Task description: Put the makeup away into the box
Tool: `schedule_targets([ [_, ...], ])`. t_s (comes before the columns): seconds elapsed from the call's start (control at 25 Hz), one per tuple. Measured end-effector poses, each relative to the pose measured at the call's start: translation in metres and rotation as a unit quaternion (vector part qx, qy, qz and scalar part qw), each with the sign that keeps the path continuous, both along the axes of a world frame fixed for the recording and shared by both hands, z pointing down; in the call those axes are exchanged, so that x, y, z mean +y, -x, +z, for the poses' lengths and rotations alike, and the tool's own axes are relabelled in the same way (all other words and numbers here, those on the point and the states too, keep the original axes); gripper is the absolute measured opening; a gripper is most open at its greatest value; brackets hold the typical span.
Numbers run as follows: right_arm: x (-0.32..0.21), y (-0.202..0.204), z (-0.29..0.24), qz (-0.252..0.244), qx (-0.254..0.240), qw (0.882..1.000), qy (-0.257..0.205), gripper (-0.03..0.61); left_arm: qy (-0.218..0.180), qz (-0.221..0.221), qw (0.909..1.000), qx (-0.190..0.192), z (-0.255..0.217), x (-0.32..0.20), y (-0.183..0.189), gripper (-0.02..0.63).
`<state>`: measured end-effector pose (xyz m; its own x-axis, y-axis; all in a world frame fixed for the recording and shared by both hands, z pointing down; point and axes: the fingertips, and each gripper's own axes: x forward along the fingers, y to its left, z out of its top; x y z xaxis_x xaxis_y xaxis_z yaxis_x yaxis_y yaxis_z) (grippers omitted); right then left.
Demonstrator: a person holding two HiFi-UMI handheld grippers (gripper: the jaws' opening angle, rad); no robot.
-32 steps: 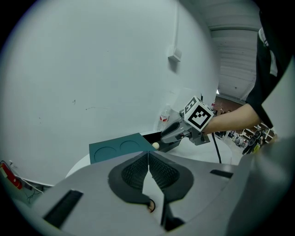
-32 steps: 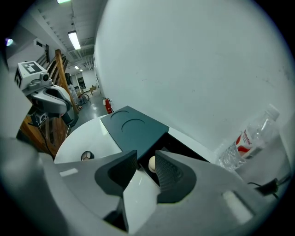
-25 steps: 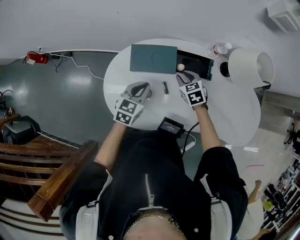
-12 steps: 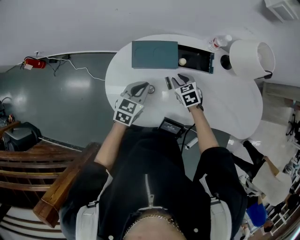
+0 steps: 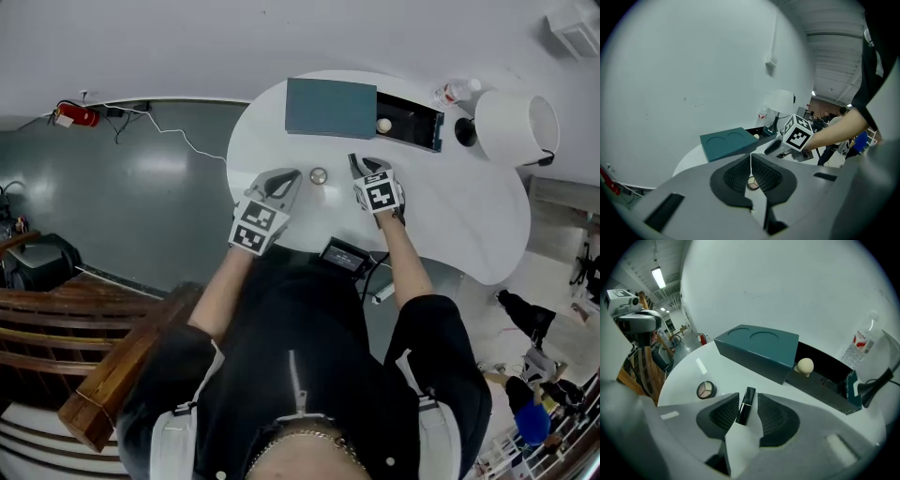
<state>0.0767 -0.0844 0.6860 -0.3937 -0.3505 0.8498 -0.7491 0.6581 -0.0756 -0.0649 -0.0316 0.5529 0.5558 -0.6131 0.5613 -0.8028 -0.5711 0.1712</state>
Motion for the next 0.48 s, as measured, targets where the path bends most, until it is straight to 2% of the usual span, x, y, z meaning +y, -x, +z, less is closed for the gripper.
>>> schedule_targets([
  [0.48,0.004,0.005,0.031,0.021,0.038,0.999,0.027,0.116,0.004,-0.032,0.9994,-0.011,0.003,0.014,0.036,0.015],
])
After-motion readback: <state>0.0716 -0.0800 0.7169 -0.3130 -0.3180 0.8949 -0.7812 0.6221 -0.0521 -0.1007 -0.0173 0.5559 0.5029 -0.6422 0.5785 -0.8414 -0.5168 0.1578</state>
